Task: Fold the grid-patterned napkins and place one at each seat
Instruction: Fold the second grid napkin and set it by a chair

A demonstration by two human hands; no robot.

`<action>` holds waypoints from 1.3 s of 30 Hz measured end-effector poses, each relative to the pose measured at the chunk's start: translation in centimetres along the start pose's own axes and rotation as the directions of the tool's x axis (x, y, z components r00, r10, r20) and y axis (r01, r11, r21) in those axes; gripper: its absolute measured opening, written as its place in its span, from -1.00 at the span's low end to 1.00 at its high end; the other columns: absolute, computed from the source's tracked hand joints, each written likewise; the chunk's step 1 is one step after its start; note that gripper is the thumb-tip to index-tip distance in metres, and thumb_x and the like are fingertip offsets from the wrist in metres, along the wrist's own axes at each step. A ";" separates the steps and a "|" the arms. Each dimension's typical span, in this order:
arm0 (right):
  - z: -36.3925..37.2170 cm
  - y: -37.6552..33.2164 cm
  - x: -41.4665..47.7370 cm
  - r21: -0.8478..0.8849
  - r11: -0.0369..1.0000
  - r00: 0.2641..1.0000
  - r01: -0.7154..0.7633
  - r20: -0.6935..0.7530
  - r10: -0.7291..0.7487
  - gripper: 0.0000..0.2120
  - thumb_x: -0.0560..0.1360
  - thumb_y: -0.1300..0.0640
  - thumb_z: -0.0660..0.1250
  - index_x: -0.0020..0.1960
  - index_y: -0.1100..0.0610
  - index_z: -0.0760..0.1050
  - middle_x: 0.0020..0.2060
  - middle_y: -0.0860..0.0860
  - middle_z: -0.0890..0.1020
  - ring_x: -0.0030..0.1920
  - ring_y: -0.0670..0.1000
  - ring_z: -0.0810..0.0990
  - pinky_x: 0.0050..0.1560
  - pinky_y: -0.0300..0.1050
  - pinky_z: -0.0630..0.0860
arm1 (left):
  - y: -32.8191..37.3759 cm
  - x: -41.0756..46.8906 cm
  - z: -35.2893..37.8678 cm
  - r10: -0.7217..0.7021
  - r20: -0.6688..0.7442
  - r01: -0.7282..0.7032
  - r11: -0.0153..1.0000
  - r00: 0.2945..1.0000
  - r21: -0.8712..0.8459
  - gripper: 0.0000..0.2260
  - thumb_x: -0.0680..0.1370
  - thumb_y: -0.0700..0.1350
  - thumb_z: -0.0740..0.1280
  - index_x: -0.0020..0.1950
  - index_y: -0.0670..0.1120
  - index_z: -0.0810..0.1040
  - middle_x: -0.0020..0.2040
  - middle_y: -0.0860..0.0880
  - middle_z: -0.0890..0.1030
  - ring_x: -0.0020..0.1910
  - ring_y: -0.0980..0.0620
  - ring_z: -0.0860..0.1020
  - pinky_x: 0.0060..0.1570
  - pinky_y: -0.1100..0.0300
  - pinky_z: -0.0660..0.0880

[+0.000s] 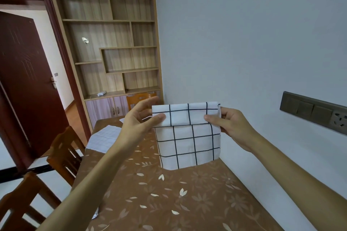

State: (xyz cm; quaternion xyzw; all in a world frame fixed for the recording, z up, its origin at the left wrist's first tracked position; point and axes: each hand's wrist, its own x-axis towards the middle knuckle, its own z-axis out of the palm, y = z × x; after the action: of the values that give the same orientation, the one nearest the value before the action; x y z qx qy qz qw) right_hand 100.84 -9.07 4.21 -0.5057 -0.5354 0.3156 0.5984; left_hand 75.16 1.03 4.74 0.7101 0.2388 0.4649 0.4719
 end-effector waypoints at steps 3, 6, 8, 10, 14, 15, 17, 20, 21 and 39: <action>0.0 -0.1 0.0 0.033 0.999 0.998 0.021 -0.053 -0.020 -0.86 0.53 0.21 0.43 0.07 0.17 0.68 -0.02 0.06 0.76 0.01 0.05 0.74 -0.01 -0.16 0.66 | -0.1 -0.1 0.1 -0.089 0.079 0.090 0.996 0.993 -0.016 -0.55 0.45 -0.03 0.44 0.34 0.05 0.52 0.10 0.00 0.73 0.08 -0.03 0.70 0.03 0.03 0.64; -0.3 -0.1 0.0 0.018 0.999 0.995 0.044 -0.091 -0.042 -0.87 0.53 0.20 0.42 0.06 0.16 0.68 -0.03 0.05 0.76 0.01 0.04 0.74 0.01 -0.15 0.67 | -0.5 -0.3 0.3 -0.122 0.117 0.116 0.992 0.986 0.053 -0.78 0.55 -0.15 0.37 0.19 0.00 0.60 0.04 0.03 0.75 0.05 -0.06 0.71 -0.06 0.13 0.67; -0.4 -0.1 -0.2 -0.027 0.998 0.995 0.063 -0.082 -0.065 -0.86 0.54 0.18 0.42 0.07 0.15 0.68 -0.03 0.03 0.76 -0.01 0.01 0.74 -0.03 -0.18 0.67 | -0.5 -0.4 0.3 -0.135 0.097 0.132 0.990 0.986 0.040 -0.81 0.60 -0.18 0.32 0.16 0.02 0.62 0.02 0.00 0.75 0.00 -0.06 0.72 -0.13 0.16 0.67; -0.4 -0.1 -0.3 -0.100 0.991 0.993 0.091 -0.064 -0.097 -0.86 0.54 0.18 0.42 0.07 0.15 0.68 -0.05 0.01 0.76 -0.05 -0.02 0.75 -0.10 -0.21 0.65 | -0.3 -0.5 0.2 -0.148 0.122 0.149 0.989 0.981 0.003 -0.78 0.62 -0.19 0.31 0.21 0.05 0.60 0.06 -0.03 0.74 -0.03 -0.06 0.73 -0.11 0.12 0.67; -0.4 -0.1 -0.3 -0.157 0.978 0.984 0.135 -0.093 -0.150 -0.93 0.54 0.21 0.42 -0.03 0.17 0.68 -0.24 -0.09 0.75 -0.24 -0.14 0.71 -0.24 -0.32 0.58 | 0.0 -0.4 -0.2 -0.157 0.222 0.173 0.983 0.962 -0.054 -0.69 0.54 -0.13 0.38 0.27 0.07 0.57 0.11 -0.07 0.72 -0.21 -0.03 0.68 -0.10 0.05 0.65; -0.4 -0.1 -0.3 -0.160 0.978 0.983 0.137 -0.096 -0.154 -0.93 0.54 0.21 0.42 -0.04 0.17 0.68 -0.27 -0.10 0.74 -0.27 -0.16 0.69 -0.26 -0.32 0.57 | 0.1 -0.3 -0.2 -0.159 0.215 0.174 0.983 0.964 -0.052 -0.69 0.54 -0.12 0.41 0.28 0.06 0.57 0.10 -0.09 0.72 -0.21 -0.05 0.69 -0.08 0.02 0.64; -0.4 -0.2 -0.4 -0.159 0.978 0.984 0.138 -0.089 -0.153 -0.94 0.53 0.21 0.42 -0.05 0.16 0.68 -0.27 -0.09 0.75 -0.28 -0.14 0.69 -0.28 -0.28 0.60 | 0.3 -0.4 0.1 -0.156 0.167 0.165 0.985 0.974 -0.046 -0.71 0.57 -0.11 0.39 0.29 0.00 0.56 0.06 -0.11 0.73 -0.11 -0.11 0.73 -0.02 0.02 0.67; -0.7 -0.4 -0.4 -0.186 0.970 0.984 0.155 -0.058 -0.169 -0.93 0.52 0.22 0.44 -0.06 0.11 0.69 -0.25 -0.05 0.75 -0.30 -0.09 0.67 -0.29 -0.21 0.63 | 0.2 -0.3 0.0 -0.133 0.114 0.137 0.990 0.985 -0.027 -0.73 0.56 -0.12 0.38 0.27 -0.02 0.56 0.04 -0.10 0.74 -0.03 -0.10 0.73 -0.02 0.05 0.67; -0.8 -0.5 -0.4 -0.202 0.965 0.982 0.168 -0.052 -0.181 -0.92 0.51 0.24 0.44 -0.07 0.08 0.69 -0.29 -0.08 0.74 -0.34 -0.11 0.63 -0.31 -0.24 0.59 | 0.1 -0.3 0.0 -0.124 0.109 0.127 0.992 0.986 -0.018 -0.72 0.53 -0.10 0.40 0.25 -0.02 0.58 0.04 -0.10 0.74 -0.02 -0.11 0.73 -0.02 0.03 0.67; -1.5 -0.1 0.1 0.203 0.977 0.997 -0.063 0.049 0.054 -0.68 0.66 0.04 0.13 0.27 0.11 0.57 0.00 0.20 0.68 -0.08 0.07 0.64 0.09 0.02 0.55 | 0.3 -0.3 -0.2 -0.110 -0.061 0.107 0.993 0.992 -0.052 -0.77 0.29 -0.06 0.50 -0.06 0.04 0.75 0.00 -0.03 0.75 0.08 -0.15 0.68 0.12 -0.02 0.58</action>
State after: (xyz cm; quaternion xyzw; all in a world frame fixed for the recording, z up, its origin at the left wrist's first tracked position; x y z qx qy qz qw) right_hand 102.32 -9.45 4.43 -0.4502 -0.4979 0.3971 0.6258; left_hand 74.83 0.80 4.87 0.6692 0.2806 0.4665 0.5058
